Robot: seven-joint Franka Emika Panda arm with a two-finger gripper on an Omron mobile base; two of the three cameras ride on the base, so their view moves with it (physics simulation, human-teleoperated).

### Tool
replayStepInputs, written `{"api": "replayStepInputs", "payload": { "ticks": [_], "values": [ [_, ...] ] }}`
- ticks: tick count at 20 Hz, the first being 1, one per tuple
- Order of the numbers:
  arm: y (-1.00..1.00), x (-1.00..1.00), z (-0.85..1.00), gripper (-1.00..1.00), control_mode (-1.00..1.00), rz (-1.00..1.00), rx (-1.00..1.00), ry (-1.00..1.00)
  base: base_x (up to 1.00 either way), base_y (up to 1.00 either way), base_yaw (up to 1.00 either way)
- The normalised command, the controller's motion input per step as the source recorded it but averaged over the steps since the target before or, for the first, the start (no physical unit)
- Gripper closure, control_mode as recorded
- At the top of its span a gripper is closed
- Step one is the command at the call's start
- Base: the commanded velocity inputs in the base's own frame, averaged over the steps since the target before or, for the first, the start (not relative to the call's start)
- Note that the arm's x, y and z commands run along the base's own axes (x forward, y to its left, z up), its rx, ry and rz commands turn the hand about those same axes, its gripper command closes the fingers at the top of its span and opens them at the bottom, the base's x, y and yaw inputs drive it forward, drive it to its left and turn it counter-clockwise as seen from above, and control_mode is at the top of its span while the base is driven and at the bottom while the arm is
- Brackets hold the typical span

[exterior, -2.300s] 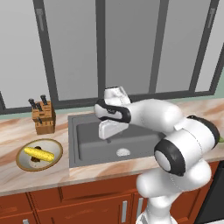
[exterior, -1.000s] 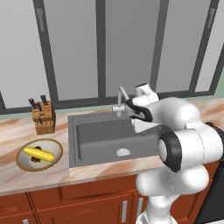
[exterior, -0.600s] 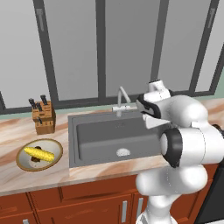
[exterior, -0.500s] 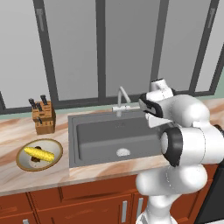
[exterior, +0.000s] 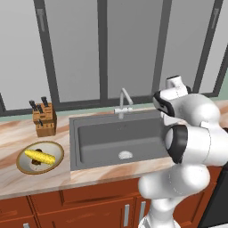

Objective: There is a mixed pile of frozen fruits and vegetables on the counter. Locate all the frozen vegetables and place the items in a bowl on the counter. Take all the frozen fruits and defrost them in a running sink.

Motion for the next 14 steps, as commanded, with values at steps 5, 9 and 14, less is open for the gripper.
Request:
{"api": "replayStepInputs", "payload": {
  "ticks": [5, 9, 14],
  "values": [
    [-0.63, 0.11, 0.01, -1.00, -1.00, 0.01, 0.06, 0.00, 0.00, 0.00, 0.00],
    [-0.58, 0.38, -0.13, -1.00, -1.00, 0.11, 0.04, 0.00, 0.00, 0.00, 0.00],
    [-0.55, 0.40, -0.06, -1.00, -1.00, 0.19, 0.13, 0.00, 0.00, 0.00, 0.00]
  ]
}}
